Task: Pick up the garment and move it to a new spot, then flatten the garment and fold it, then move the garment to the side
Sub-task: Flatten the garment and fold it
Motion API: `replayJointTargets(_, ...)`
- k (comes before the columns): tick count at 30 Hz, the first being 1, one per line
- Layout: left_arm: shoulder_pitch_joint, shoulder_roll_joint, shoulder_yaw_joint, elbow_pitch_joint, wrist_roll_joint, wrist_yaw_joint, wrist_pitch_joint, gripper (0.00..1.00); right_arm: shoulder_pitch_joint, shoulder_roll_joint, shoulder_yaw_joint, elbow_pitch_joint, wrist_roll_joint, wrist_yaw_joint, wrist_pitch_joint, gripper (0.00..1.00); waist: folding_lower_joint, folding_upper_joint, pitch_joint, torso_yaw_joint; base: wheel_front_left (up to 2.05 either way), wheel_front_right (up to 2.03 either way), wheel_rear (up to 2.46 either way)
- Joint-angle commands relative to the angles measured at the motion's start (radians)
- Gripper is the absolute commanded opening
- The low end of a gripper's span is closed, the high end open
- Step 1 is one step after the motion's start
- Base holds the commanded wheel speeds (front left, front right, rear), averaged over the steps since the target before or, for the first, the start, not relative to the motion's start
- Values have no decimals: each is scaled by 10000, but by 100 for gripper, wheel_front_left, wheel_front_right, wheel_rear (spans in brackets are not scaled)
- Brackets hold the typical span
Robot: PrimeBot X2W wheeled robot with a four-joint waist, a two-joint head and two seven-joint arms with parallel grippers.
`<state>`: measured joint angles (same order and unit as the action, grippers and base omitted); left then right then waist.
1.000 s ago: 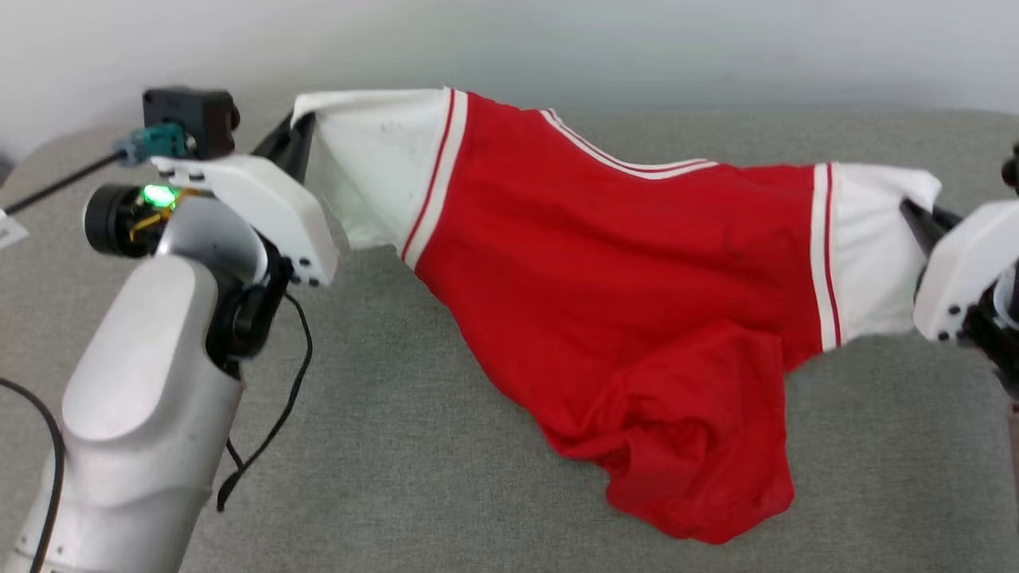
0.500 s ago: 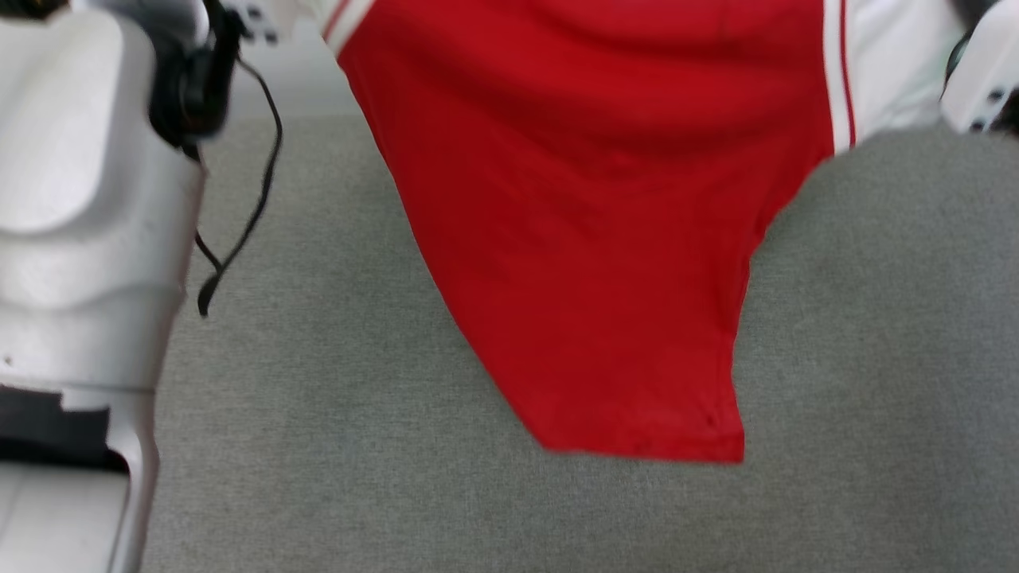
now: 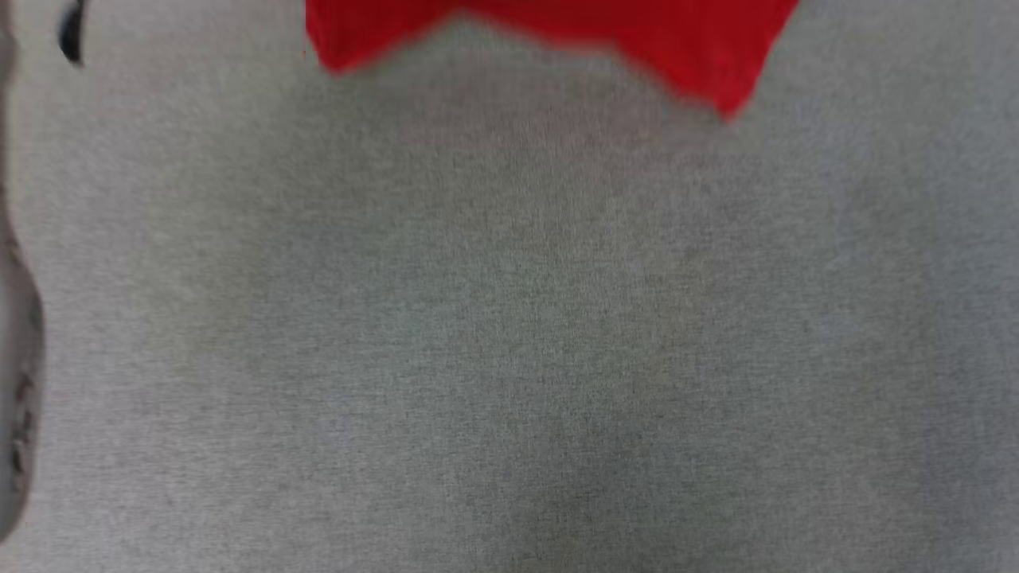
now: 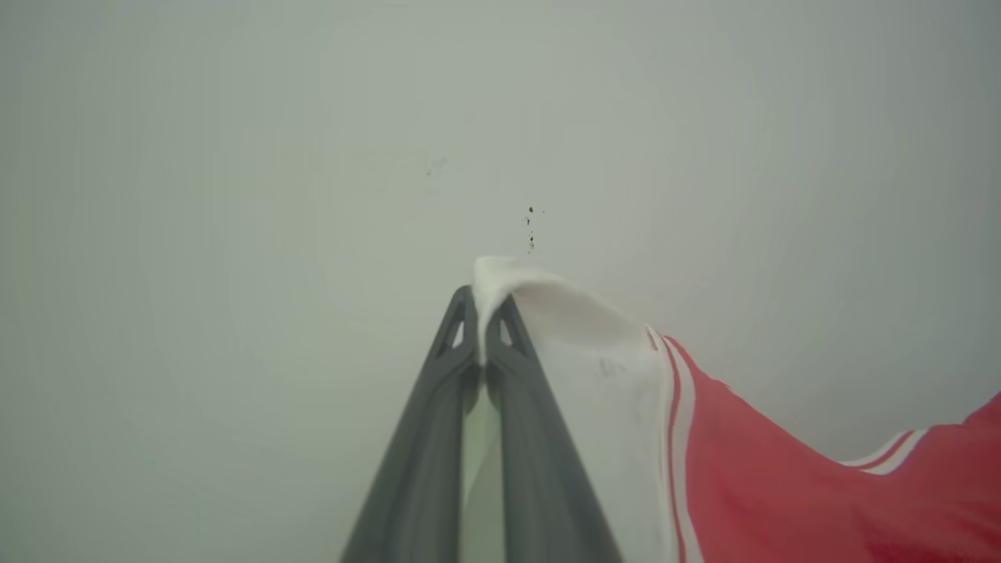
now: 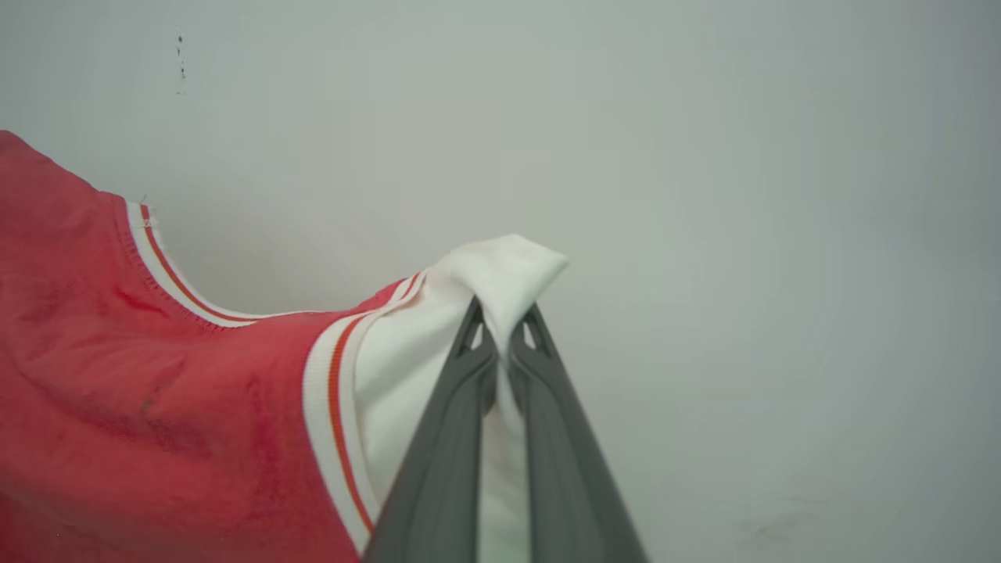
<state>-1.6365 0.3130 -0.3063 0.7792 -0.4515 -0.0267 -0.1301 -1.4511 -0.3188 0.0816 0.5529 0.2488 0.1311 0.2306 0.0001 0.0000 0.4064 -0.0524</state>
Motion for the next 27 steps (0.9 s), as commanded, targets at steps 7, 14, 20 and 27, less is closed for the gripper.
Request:
replayJointTargets(7, -1233, 47, 16, 427, 26, -172, -511, 0, -1528, 47, 231, 713, -62, -7, -1012, 0, -1, 0, 1331, -89, 0, 0, 0)
replayJointTargets(14, -1354, -169, -3, 1192, -199, -353, -581, 0, -1982, 163, 829, 1655, 215, -7, -1523, 0, -1, 0, 2026, -113, 0, 0, 0)
replayJointTargets(20, -1279, -339, -68, 1979, -418, -613, -638, 0, -2180, 290, 1428, 2502, 579, -7, -1767, 0, -1, 0, 2395, -59, 0, 0, 0)
replayJointTargets(27, -584, -538, -71, 2890, -779, -825, -792, 0, -1795, 370, 2088, 3398, 1112, -7, -1913, 0, -1, 0, 2163, 33, 0, 0, 0)
